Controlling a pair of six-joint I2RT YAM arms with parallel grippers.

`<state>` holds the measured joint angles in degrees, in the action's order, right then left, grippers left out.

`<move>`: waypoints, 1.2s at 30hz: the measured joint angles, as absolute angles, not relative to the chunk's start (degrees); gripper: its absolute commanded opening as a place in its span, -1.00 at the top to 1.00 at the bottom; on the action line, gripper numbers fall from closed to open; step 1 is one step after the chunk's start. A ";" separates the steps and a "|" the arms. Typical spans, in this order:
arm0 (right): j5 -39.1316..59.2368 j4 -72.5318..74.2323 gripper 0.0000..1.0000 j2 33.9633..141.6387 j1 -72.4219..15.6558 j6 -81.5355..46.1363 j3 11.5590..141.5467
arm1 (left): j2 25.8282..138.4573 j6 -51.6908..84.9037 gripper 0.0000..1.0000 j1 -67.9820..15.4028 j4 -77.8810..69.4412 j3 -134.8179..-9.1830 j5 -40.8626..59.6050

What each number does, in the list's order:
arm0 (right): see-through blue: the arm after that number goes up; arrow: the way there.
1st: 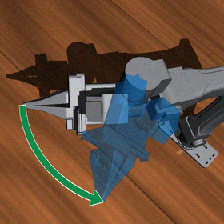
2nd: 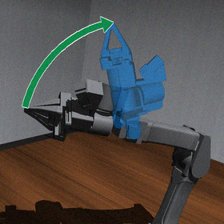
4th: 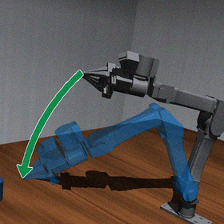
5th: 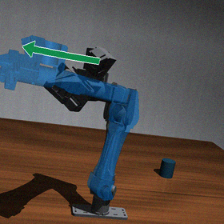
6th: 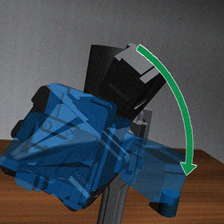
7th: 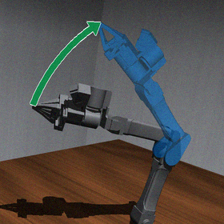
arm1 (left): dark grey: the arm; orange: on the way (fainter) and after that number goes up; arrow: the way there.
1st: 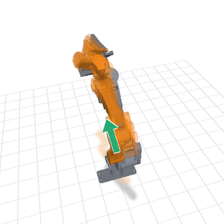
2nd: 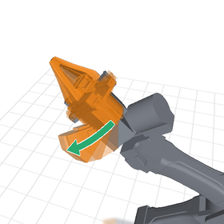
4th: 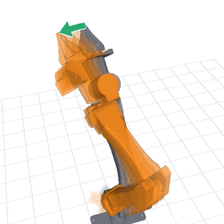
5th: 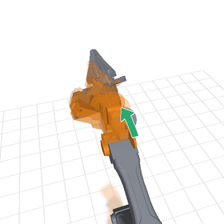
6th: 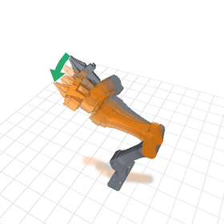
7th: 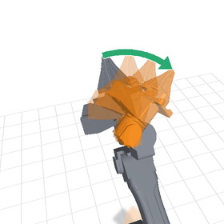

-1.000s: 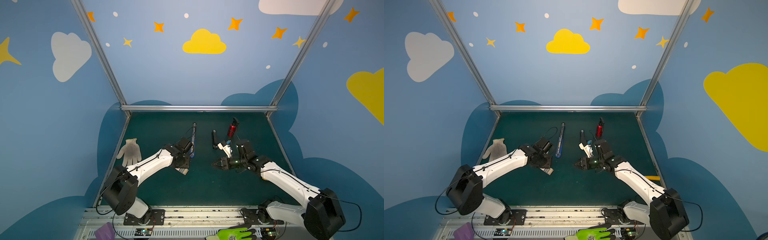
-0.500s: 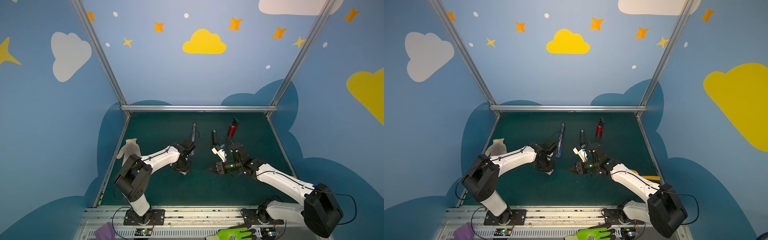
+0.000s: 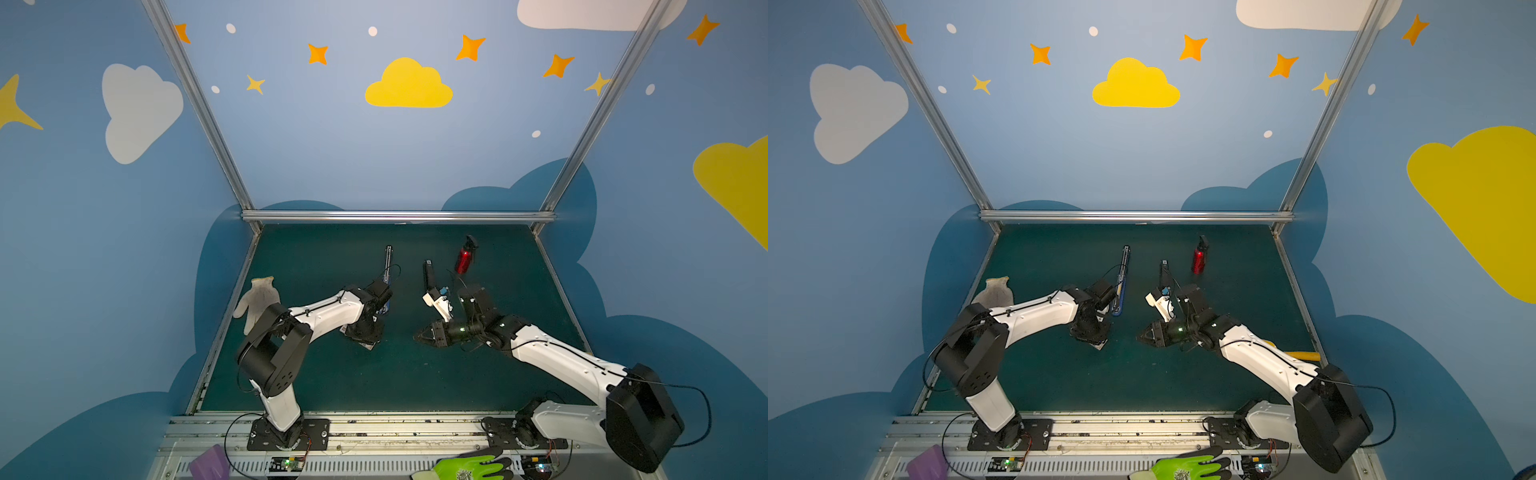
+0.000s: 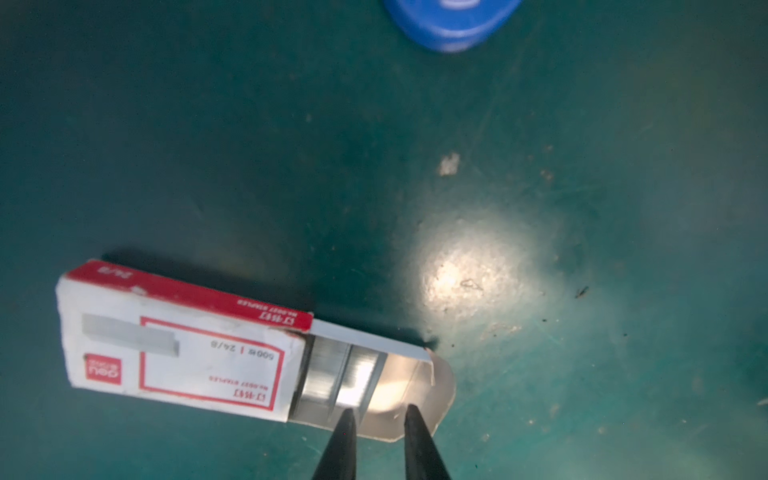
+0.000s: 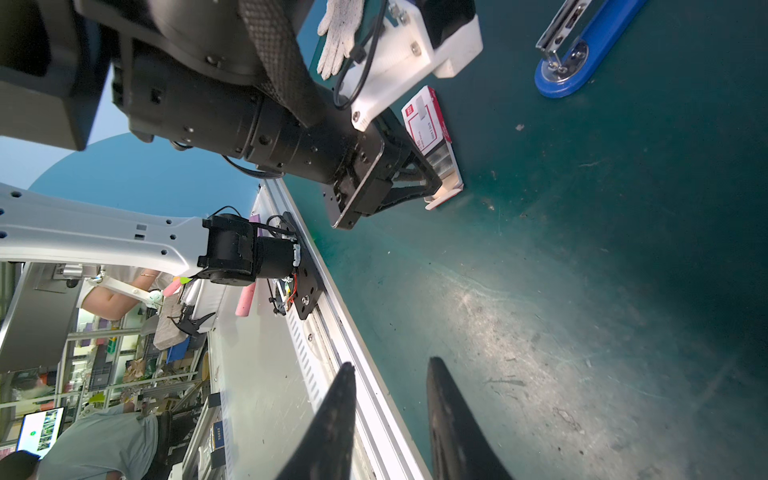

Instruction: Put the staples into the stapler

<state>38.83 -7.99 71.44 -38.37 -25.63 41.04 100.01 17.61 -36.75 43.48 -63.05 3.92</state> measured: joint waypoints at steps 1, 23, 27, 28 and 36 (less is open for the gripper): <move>38.83 -7.99 0.41 71.44 -38.37 -25.63 41.04 | 100.29 17.58 0.56 -36.75 43.40 -63.13 3.81; 38.04 -8.38 0.42 70.78 -38.37 -25.65 41.04 | 102.83 17.21 0.92 -37.67 43.09 -63.22 2.31; 37.56 -8.38 0.42 70.78 -38.35 -25.69 41.04 | 102.76 17.17 0.92 -37.95 43.59 -63.66 2.07; 37.43 -8.38 0.42 70.76 -38.35 -25.69 41.04 | 102.65 17.17 0.92 -37.98 43.72 -63.88 2.07; 35.53 -8.45 0.42 69.34 -37.10 -26.63 41.04 | 96.75 16.88 0.92 -38.04 45.15 -66.59 2.07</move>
